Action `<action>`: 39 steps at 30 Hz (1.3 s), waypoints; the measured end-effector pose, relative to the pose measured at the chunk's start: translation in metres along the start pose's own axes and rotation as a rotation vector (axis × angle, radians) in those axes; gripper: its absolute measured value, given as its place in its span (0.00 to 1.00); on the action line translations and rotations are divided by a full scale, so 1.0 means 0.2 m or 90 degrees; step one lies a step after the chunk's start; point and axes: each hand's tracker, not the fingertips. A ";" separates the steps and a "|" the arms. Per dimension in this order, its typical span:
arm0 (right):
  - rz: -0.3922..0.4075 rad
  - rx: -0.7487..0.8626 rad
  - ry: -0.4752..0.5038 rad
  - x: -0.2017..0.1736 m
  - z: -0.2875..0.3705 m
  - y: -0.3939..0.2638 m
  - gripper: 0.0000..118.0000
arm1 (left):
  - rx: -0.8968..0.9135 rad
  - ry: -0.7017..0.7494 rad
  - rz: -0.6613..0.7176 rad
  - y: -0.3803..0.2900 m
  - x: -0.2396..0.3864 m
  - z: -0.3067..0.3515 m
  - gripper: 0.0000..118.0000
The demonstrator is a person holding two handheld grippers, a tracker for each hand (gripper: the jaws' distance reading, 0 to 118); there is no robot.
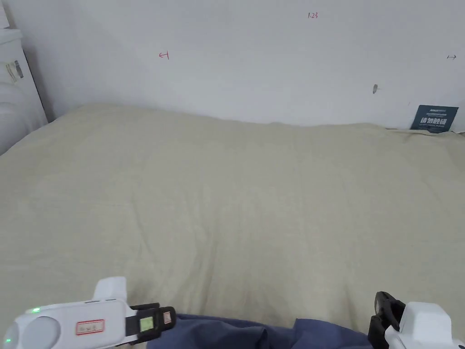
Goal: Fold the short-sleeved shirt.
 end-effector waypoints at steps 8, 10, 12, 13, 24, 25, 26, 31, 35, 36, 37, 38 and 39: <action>0.005 0.000 0.021 -0.08 -0.02 0.01 0.01 | -0.068 0.013 0.040 -0.07 -0.18 -0.08 0.56; 0.008 0.002 0.025 -0.09 -0.01 0.02 0.01 | -0.081 0.027 0.045 -0.10 -0.21 -0.15 0.55; 0.009 0.003 0.027 -0.09 -0.01 0.02 0.01 | -0.104 0.047 0.050 -0.14 -0.21 -0.22 0.54; 0.009 0.003 0.027 -0.09 -0.01 0.02 0.01 | -0.098 0.047 0.046 -0.15 -0.21 -0.24 0.54; -0.001 0.005 0.029 -0.09 -0.01 0.02 0.01 | -0.071 0.119 -0.028 -0.20 -0.04 -0.26 0.11; 0.000 0.005 0.028 -0.09 -0.01 0.02 0.01 | -0.072 0.116 -0.024 -0.19 -0.05 -0.24 0.09; 0.001 0.006 0.027 -0.09 -0.01 0.02 0.01 | -0.069 0.109 -0.013 -0.19 -0.05 -0.23 0.05; -0.003 0.007 0.027 -0.09 0.00 0.01 0.01 | -0.058 0.097 -0.034 -0.19 -0.03 -0.17 0.02; -0.004 0.007 0.029 -0.09 0.00 0.01 0.01 | -0.067 0.066 -0.047 -0.18 -0.02 -0.14 0.01; -0.003 0.007 0.030 -0.09 0.00 0.01 0.01 | -0.063 0.059 -0.036 -0.19 -0.02 -0.14 0.01; -0.003 0.007 0.029 -0.09 0.00 0.01 0.01 | -0.062 0.063 -0.036 -0.19 -0.02 -0.13 0.01; -0.003 0.008 0.030 -0.09 0.00 0.01 0.01 | -0.064 0.064 -0.039 -0.19 -0.02 -0.14 0.01; -0.004 0.008 0.030 -0.09 0.00 0.01 0.01 | -0.069 0.062 -0.041 -0.20 -0.02 -0.14 0.01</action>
